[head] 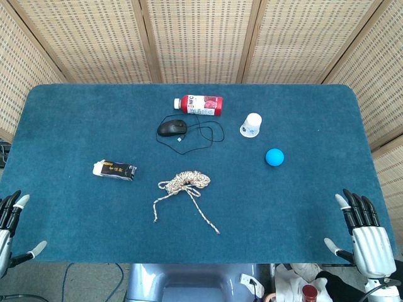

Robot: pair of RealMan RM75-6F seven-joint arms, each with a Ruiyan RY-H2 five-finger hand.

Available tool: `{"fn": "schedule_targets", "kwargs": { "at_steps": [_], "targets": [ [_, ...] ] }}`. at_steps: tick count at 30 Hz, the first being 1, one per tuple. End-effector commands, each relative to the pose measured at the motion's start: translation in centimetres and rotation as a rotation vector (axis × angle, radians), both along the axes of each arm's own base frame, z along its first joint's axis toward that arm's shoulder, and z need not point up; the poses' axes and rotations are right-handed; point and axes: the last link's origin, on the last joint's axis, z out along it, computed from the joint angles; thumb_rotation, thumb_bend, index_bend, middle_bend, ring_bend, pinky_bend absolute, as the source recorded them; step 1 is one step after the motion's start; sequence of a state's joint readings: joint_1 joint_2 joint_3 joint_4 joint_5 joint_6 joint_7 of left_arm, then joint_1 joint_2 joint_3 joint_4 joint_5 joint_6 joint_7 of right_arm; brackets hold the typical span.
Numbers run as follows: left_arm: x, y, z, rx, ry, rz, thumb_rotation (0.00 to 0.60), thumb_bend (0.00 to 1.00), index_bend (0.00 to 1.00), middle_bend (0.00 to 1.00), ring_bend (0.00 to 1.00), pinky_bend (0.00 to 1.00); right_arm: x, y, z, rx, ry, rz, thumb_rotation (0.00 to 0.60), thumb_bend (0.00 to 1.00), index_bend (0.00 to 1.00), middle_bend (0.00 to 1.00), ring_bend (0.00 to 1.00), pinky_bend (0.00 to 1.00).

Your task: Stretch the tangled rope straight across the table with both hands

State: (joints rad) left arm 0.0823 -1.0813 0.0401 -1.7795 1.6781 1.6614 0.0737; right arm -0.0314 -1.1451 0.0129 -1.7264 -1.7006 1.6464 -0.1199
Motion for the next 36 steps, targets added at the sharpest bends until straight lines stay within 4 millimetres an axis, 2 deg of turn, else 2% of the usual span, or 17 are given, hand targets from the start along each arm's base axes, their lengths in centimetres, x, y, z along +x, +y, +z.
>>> {"fn": "schedule_targets", "kwargs": {
  "at_steps": [1, 8, 13, 16, 19, 23, 30, 36],
  "targets": [
    [0.0, 0.0, 0.0, -0.001, 0.002, 0.002, 0.600, 0.15, 0.00, 0.00, 0.00, 0.00, 0.0, 0.0, -0.1, 0.003, 0.002, 0.000, 0.600, 0.00, 0.01, 0.00, 0.00, 0.00],
    [0.0, 0.0, 0.0, 0.003, 0.001, 0.003, 0.600, 0.14, 0.00, 0.00, 0.00, 0.00, 0.1, -0.1, -0.5, 0.029, 0.018, 0.010, 0.600, 0.00, 0.01, 0.00, 0.00, 0.00],
    [0.0, 0.0, 0.0, 0.012, 0.004, 0.005, 0.600, 0.15, 0.00, 0.00, 0.00, 0.00, 0.9, -0.8, -1.9, 0.103, 0.062, 0.058, 0.600, 0.00, 0.01, 0.00, 0.00, 0.00],
    [0.1, 0.3, -0.2, 0.009, 0.010, 0.010, 0.600, 0.15, 0.00, 0.00, 0.00, 0.00, 1.9, -2.1, -3.5, 0.237, 0.086, 0.108, 0.600, 0.00, 0.01, 0.00, 0.00, 0.00],
    [0.1, 0.7, -0.5, 0.005, 0.022, 0.021, 0.600, 0.15, 0.00, 0.00, 0.00, 0.00, 3.3, -4.1, -5.3, 0.379, 0.096, 0.171, 0.600, 0.00, 0.07, 0.00, 0.00, 0.00],
    [0.1, 1.3, -0.9, -0.001, 0.037, 0.040, 0.600, 0.15, 0.00, 0.00, 0.00, 0.00, 4.7, -6.3, -7.2, 0.474, 0.075, 0.198, 0.600, 0.00, 0.17, 0.00, 0.00, 0.00],
    [-0.1, 2.3, -1.7, -0.013, 0.063, 0.081, 0.600, 0.15, 0.00, 0.00, 0.00, 0.00, 7.0, -10.5, -11.4, 0.587, 0.053, 0.176, 0.600, 0.00, 0.21, 0.00, 0.00, 0.00],
    [0.0, 2.8, -2.1, -0.017, 0.074, 0.094, 0.600, 0.14, 0.00, 0.00, 0.00, 0.00, 10.3, -11.3, -14.5, 0.704, 0.075, 0.167, 0.600, 0.00, 0.25, 0.00, 0.00, 0.00]
  ]
}}
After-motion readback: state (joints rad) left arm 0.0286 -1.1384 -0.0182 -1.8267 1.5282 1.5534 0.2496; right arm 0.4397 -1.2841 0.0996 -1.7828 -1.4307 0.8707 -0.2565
